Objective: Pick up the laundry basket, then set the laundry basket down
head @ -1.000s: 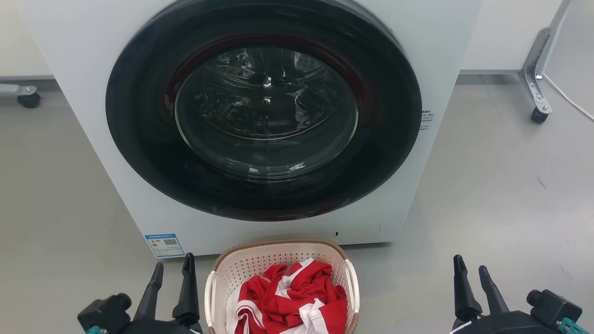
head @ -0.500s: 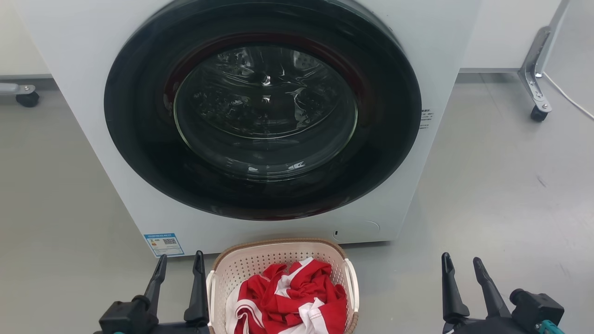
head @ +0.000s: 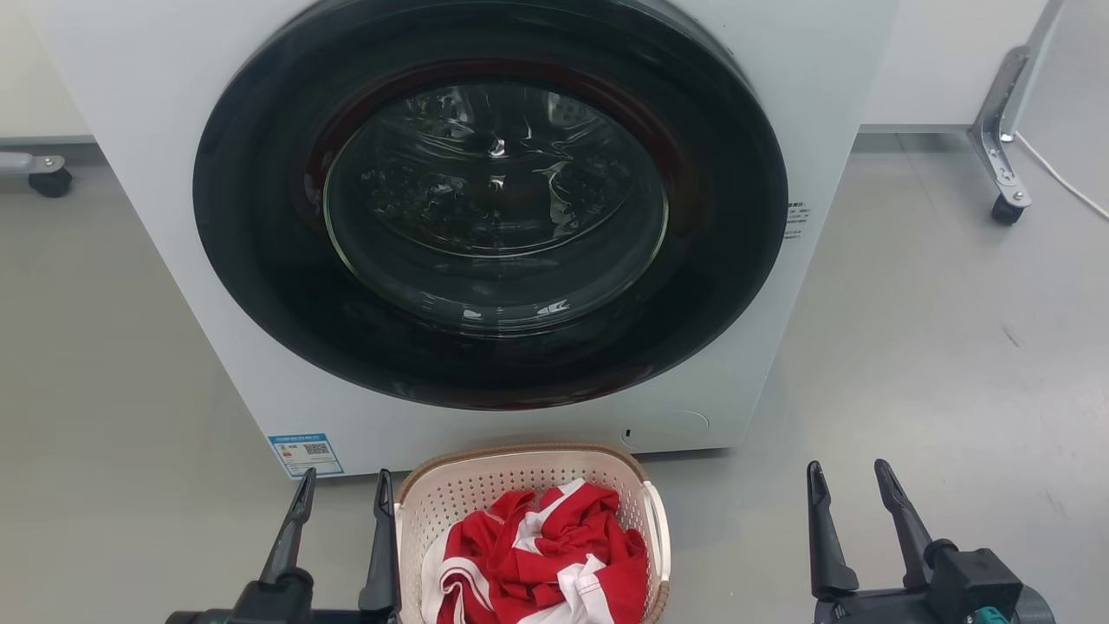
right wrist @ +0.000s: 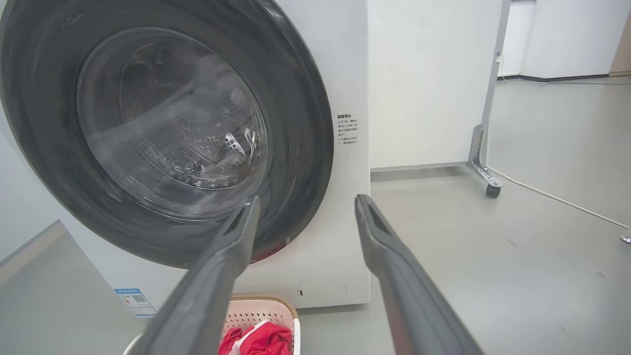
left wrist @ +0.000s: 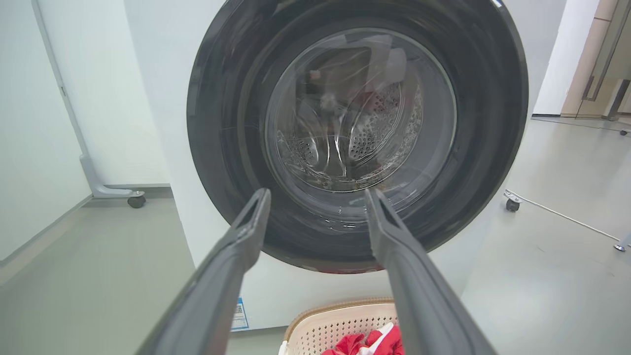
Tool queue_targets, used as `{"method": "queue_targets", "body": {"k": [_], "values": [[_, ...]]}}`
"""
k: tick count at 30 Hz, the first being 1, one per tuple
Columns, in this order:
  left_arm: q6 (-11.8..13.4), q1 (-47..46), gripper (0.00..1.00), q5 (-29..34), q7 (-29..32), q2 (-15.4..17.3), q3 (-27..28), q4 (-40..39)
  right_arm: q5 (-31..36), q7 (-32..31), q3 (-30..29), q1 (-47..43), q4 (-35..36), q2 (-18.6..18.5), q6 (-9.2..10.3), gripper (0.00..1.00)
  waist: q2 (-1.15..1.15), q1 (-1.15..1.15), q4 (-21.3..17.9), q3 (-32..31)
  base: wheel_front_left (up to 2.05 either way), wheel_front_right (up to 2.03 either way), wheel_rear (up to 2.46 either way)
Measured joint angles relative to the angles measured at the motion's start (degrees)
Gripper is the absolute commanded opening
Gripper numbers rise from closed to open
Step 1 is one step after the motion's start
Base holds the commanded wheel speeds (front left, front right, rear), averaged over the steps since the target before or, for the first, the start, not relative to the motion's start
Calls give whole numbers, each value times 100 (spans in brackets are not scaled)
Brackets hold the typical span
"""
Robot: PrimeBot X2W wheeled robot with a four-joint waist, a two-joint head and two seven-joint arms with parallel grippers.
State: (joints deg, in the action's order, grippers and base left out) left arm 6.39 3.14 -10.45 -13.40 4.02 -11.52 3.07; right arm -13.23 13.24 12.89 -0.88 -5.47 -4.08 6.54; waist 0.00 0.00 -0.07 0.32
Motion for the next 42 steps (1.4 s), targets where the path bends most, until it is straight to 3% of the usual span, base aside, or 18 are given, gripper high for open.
{"method": "queue_targets", "body": {"k": [6,42], "values": [[73,94,100,454,-91,-2,-26,-88,459,105,67,-31,126,-7,59,100,0,0,0,14,0,0,0],[73,97,100,450,-92,-51,87,-179,522,105,-5,-94,225,26,-2,100,0,0,12,263,0,0,0]]}}
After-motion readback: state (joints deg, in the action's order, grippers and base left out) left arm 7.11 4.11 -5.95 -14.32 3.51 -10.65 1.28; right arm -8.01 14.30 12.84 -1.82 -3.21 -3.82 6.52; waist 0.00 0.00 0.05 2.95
